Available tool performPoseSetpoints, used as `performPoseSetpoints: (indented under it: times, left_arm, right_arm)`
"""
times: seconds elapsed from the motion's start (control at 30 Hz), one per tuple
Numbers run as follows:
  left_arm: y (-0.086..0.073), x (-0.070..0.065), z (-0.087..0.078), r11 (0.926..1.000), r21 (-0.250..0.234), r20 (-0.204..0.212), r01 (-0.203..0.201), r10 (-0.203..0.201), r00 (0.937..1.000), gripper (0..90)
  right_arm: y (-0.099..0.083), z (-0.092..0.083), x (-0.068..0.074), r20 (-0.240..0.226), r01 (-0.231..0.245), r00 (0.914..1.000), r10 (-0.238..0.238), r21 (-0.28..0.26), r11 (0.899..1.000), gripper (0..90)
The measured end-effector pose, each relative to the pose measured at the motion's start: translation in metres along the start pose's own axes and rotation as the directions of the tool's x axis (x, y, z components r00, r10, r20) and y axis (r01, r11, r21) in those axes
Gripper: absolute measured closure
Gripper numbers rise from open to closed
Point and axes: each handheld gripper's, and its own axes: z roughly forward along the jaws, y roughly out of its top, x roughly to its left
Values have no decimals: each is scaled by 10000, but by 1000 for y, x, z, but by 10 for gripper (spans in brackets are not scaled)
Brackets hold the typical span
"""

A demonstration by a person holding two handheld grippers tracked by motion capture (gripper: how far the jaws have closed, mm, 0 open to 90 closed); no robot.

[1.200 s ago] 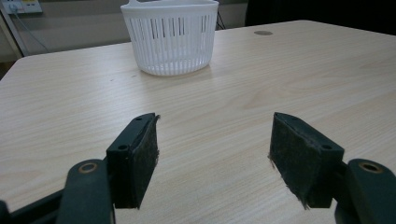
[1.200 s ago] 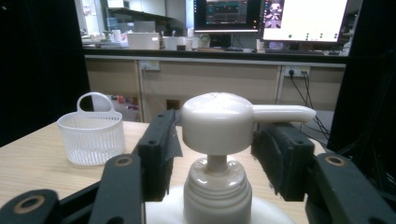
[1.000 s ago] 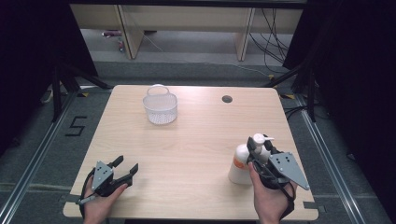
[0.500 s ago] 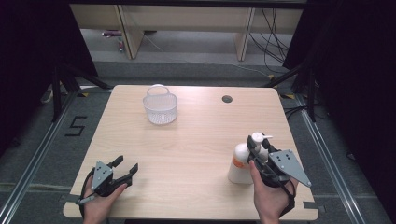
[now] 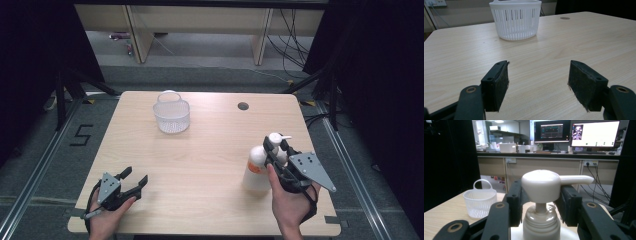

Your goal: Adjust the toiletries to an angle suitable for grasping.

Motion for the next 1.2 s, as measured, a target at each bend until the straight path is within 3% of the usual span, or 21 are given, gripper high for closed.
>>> performPoseSetpoints:
  times: [0.2,0.27,0.77,0.83,0.9,1.2]
  left_arm:
    - [0,0,0,10000,-51,34,38,-38,10000,317]
    - [0,0,0,10000,-30,29,36,-36,10000,317]
    - [0,1,0,10000,-21,32,39,-39,10000,317]
    - [0,1,0,10000,-4,20,55,-55,10000,316]
    - [0,1,-1,9999,90,-22,58,-58,10000,317]
    - [0,1,-1,10000,75,-56,55,-54,10000,316]
  right_arm:
    - [6,7,1,-22,344,9994,-344,-239,9991,600]
    - [8,8,4,-107,138,9998,-139,-86,9999,599]
    - [18,25,9,-371,380,9985,-392,-307,9988,600]
    - [18,27,11,-433,238,9988,-250,-282,9993,600]
    - [19,30,10,-487,408,9979,-426,-368,9985,600]
    - [26,40,15,-650,269,9974,-300,-487,9985,600]
